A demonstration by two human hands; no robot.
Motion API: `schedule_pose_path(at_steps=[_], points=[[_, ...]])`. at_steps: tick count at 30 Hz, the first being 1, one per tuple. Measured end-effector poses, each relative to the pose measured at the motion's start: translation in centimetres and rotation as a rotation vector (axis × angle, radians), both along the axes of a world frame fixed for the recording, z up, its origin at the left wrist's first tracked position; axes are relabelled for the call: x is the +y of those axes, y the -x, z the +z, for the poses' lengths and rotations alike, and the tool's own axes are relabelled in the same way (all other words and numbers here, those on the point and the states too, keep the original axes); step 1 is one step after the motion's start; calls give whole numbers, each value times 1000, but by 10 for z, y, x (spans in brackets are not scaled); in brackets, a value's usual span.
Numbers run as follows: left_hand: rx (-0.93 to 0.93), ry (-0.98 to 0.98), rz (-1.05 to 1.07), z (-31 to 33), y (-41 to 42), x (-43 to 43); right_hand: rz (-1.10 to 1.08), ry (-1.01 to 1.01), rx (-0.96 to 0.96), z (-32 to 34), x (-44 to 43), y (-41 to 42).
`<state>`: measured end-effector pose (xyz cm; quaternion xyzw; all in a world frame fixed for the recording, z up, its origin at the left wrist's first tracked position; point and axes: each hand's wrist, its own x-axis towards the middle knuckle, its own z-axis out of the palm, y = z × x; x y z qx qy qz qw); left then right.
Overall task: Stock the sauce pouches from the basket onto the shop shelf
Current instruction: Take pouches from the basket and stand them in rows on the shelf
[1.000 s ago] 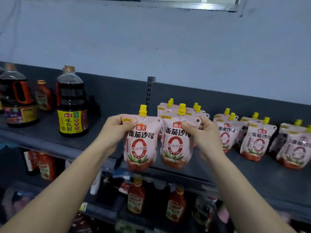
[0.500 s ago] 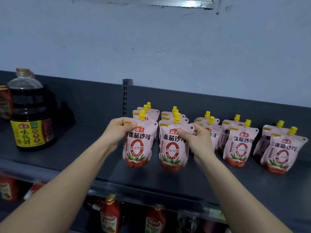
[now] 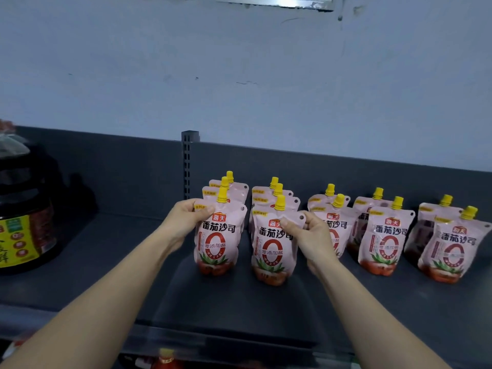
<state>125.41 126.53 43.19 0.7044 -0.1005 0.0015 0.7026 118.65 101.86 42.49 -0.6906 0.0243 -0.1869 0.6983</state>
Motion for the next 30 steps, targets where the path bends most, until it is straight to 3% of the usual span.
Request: schedule_pose_path(at_steps=[9,30], points=[[-60,-171,-102,9,-10,12,30,191,14,6,-8,-3],[-68,-187,-85,7,-18,9,11,187,20,1,-14,-10]])
